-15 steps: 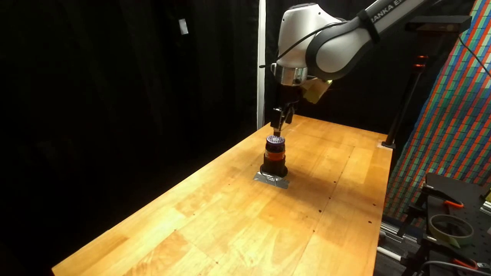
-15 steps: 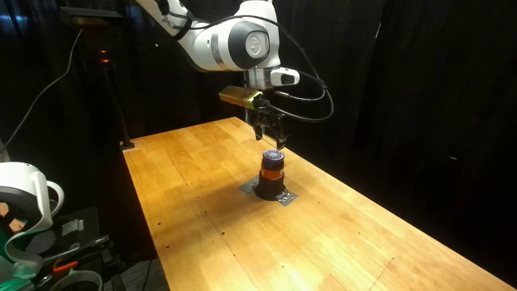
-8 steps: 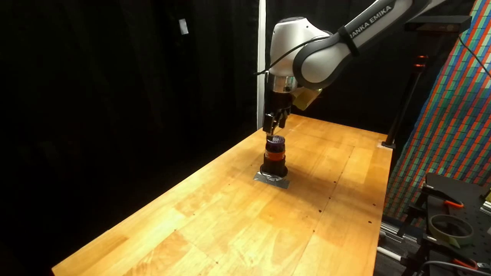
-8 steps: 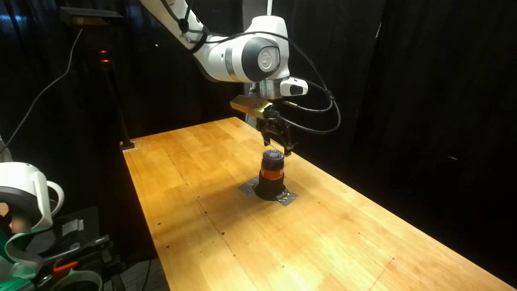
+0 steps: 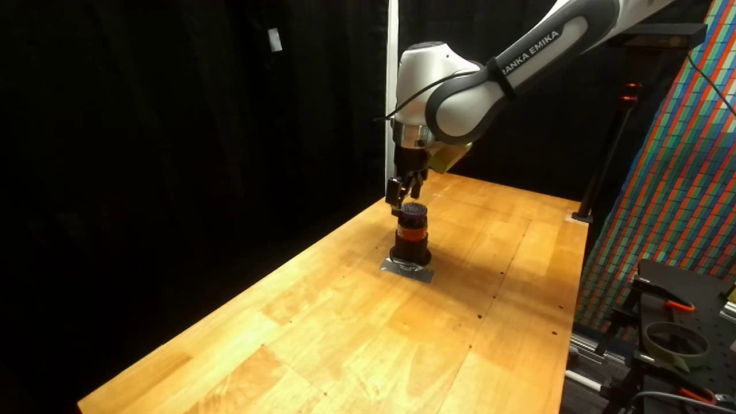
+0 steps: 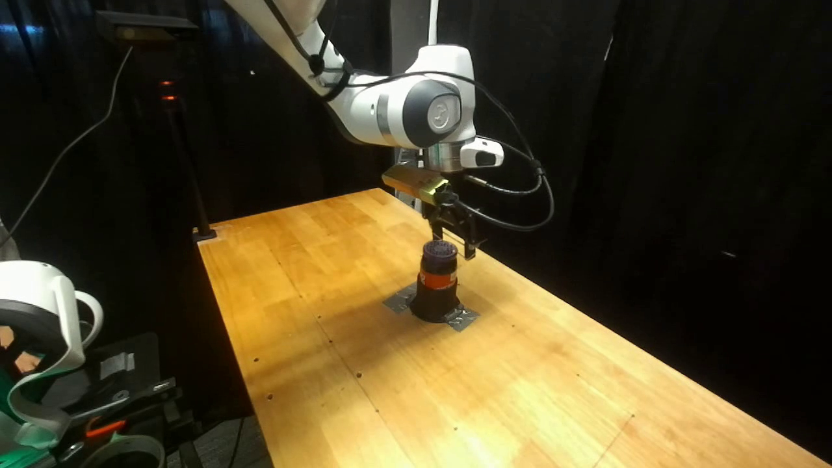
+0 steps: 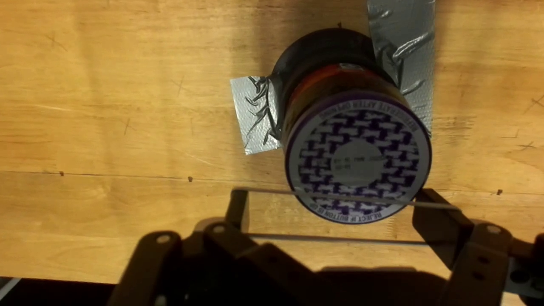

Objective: Put the rubber band around the jar.

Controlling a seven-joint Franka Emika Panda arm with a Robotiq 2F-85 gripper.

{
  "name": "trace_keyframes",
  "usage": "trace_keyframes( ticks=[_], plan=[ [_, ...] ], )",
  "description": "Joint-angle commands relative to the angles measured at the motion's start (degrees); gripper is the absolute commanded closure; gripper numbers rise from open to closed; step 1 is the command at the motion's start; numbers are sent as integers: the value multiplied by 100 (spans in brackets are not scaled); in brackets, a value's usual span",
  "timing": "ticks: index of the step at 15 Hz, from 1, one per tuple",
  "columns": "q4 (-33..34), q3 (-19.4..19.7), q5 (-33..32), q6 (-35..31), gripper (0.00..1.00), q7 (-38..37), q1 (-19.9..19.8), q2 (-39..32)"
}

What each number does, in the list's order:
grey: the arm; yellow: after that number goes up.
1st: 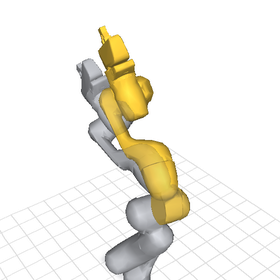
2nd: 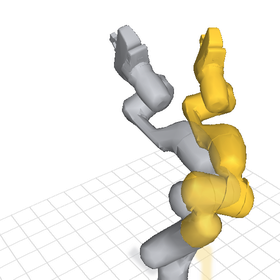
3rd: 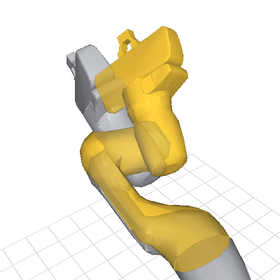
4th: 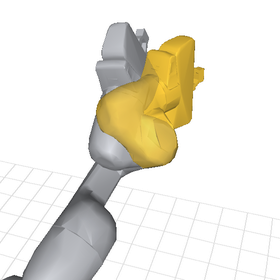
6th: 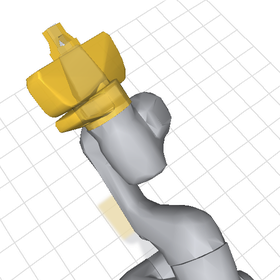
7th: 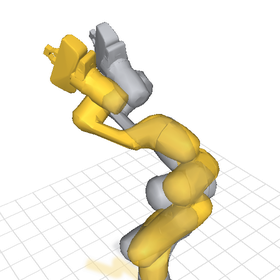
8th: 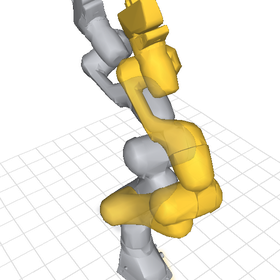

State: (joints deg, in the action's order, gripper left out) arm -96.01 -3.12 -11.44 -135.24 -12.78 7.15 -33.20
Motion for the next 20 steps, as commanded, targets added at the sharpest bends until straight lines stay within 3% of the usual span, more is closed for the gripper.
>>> trace_keyframes(
  ticks=[1, 6, 20],
  plan=[
    [327, 79, 243, 119, 0, 122, 75, -243],
    [259, 3, 495, 355, 0, 307, 18, -282],
    [-1025, -129, 1079, 418, 0, 867, -227, 573]
  ],
)
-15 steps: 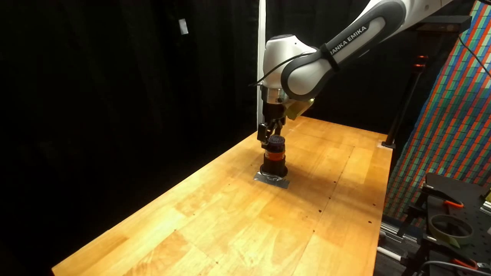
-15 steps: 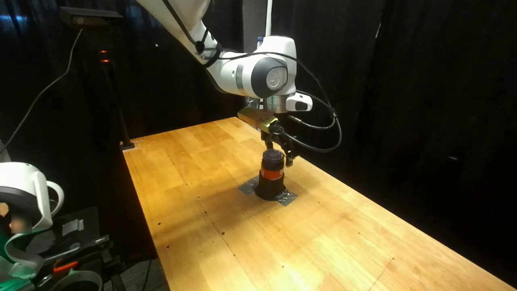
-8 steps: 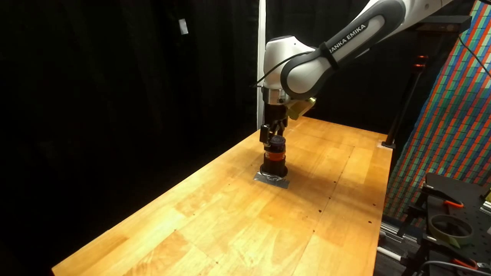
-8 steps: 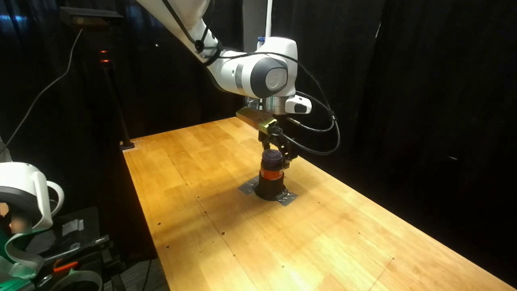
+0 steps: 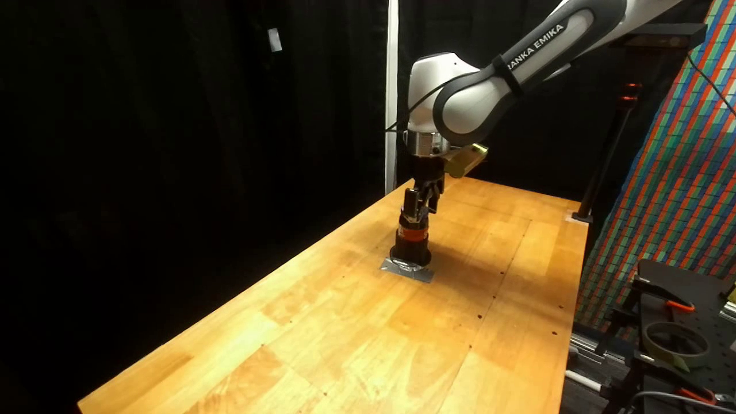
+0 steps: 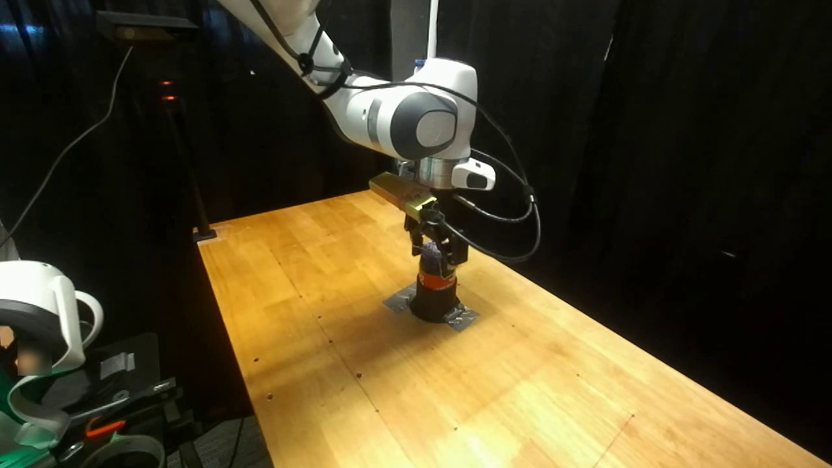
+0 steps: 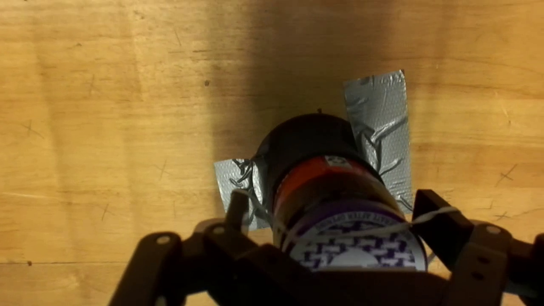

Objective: Put the rubber band around the jar.

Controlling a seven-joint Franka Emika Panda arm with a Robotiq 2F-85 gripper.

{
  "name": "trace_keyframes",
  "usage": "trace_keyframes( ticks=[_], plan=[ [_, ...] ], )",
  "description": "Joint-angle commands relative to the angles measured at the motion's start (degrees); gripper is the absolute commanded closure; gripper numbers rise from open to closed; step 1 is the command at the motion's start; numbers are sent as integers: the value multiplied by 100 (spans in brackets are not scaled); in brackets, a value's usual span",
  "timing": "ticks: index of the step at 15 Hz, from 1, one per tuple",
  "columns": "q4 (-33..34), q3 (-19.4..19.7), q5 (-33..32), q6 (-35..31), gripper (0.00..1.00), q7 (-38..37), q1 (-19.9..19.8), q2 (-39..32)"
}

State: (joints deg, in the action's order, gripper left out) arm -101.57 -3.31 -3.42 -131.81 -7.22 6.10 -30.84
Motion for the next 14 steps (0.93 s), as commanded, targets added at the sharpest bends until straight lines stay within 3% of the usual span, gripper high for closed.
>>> trace_keyframes(
  ticks=[1, 5, 6, 7, 14],
  plan=[
    [-566, -108, 323, 43, 0, 334, -125, 373],
    [-1024, -35, 375, -206, 0, 226, -91, 591],
    [-1188, -6, 357, -388, 25, 128, -68, 675],
    [-1331, 19, 335, -599, 25, 55, -54, 742],
    [-2944, 265, 105, -3172, 80, -674, 176, 1445]
  ],
)
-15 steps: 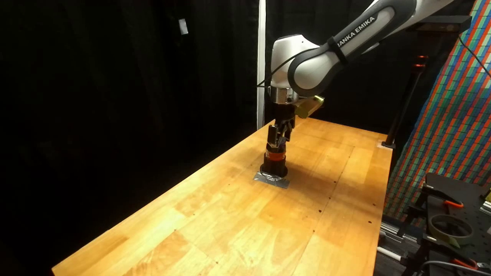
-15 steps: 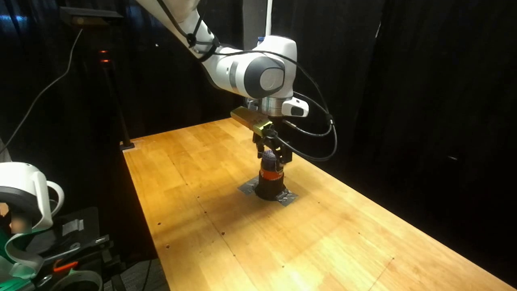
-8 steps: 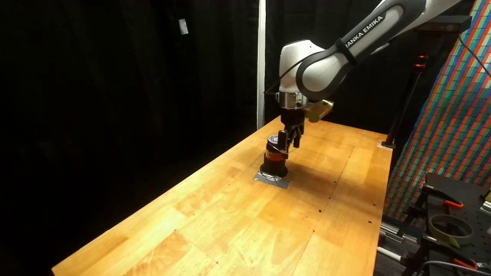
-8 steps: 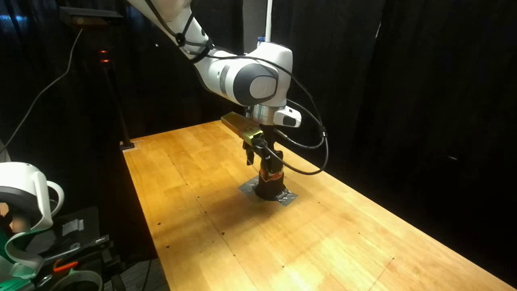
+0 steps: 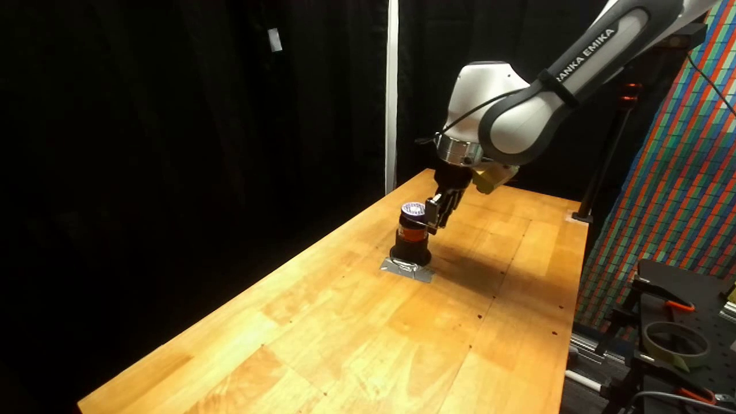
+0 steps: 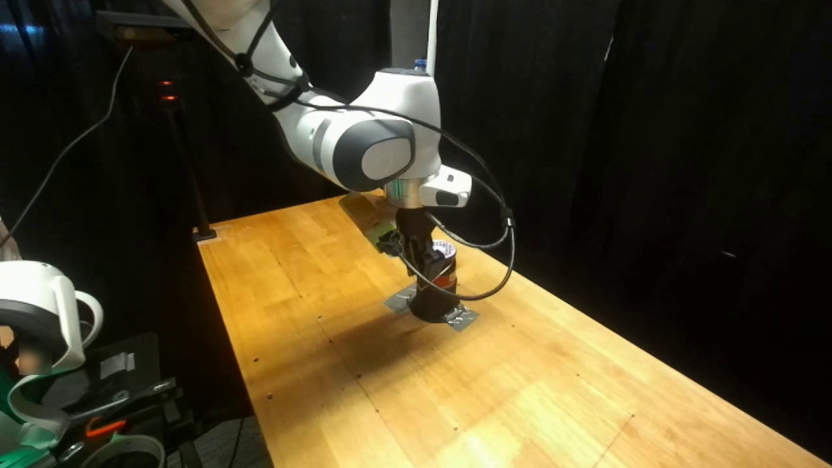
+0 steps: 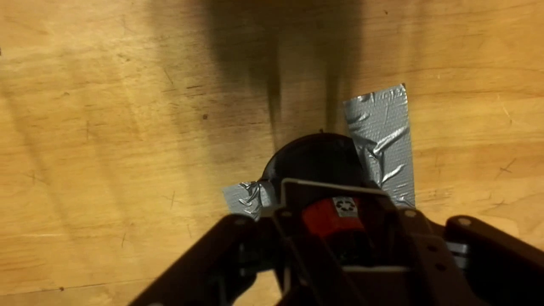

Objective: Put the rubber band around the jar.

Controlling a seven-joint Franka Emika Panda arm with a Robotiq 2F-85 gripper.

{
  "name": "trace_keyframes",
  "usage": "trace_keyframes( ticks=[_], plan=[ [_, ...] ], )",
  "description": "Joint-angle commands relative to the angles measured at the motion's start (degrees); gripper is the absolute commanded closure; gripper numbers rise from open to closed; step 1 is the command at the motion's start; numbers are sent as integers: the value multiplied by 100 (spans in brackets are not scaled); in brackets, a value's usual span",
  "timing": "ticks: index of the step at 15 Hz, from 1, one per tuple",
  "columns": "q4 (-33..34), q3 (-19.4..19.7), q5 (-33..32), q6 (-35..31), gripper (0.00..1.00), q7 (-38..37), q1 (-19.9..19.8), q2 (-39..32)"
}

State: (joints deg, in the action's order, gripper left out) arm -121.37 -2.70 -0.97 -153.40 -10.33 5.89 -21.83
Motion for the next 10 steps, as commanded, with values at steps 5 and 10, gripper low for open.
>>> trace_keyframes(
  ticks=[5, 10],
  plan=[
    [-2136, 1031, -523, -3333, 97, -1187, 833, 786],
    [-2823, 1718, 292, -5706, 90, -1332, 1541, 565]
  ],
)
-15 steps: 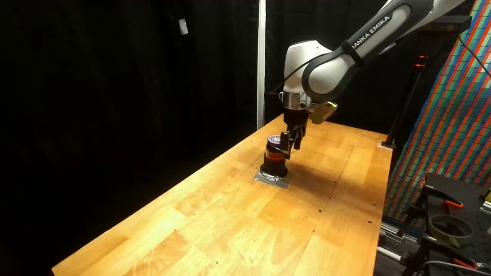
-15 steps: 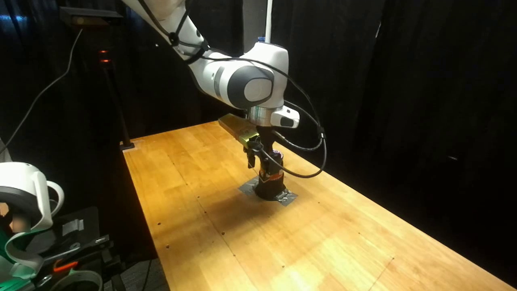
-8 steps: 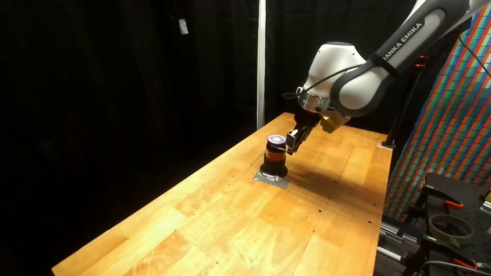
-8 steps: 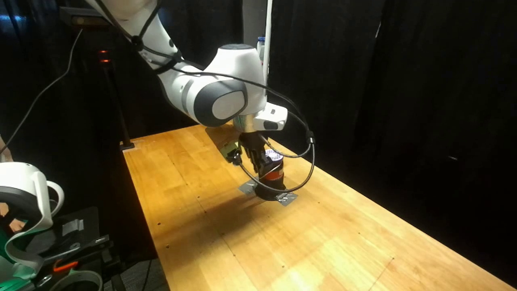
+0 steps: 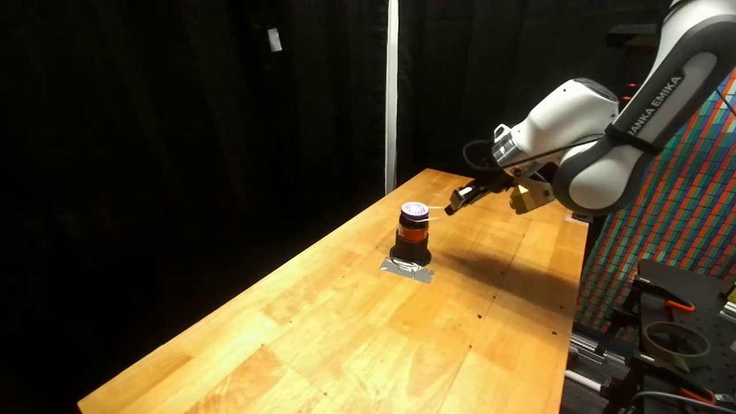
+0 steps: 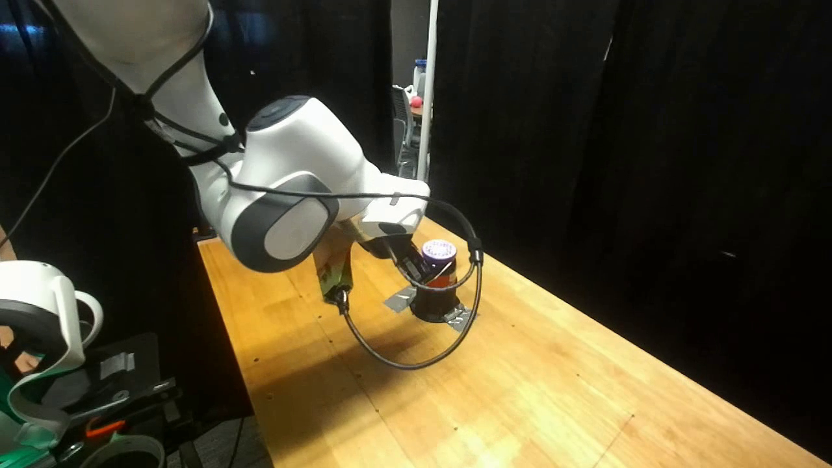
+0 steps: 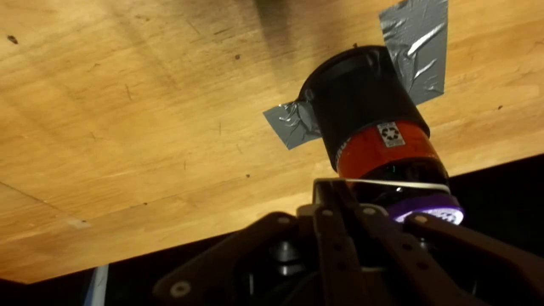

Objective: Put the rubber band around the jar.

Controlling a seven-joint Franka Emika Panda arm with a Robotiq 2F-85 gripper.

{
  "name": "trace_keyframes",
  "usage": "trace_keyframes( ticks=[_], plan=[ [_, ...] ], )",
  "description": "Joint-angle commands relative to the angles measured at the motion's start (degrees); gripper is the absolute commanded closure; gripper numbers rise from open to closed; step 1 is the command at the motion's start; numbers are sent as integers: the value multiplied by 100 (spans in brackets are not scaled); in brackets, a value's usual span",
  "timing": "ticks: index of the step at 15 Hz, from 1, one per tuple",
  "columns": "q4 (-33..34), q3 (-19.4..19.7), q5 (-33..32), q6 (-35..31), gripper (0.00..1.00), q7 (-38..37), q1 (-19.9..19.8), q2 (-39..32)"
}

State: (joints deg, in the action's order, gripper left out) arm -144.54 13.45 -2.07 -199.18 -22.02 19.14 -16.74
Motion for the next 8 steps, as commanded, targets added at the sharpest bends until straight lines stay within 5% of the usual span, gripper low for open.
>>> trace_keyframes(
  ticks=[1, 2, 5, 6, 8],
  plan=[
    [-623, 9, 457, -1552, 92, -263, 182, 4],
    [-712, -796, 802, -1899, 90, 46, -489, 20],
    [-861, -1467, 578, -2746, 90, -289, -993, -157],
    [-906, -1624, 487, -2823, 66, -322, -1139, -164],
    [-957, -1897, 116, -2646, 64, -458, -1471, -131]
  ],
)
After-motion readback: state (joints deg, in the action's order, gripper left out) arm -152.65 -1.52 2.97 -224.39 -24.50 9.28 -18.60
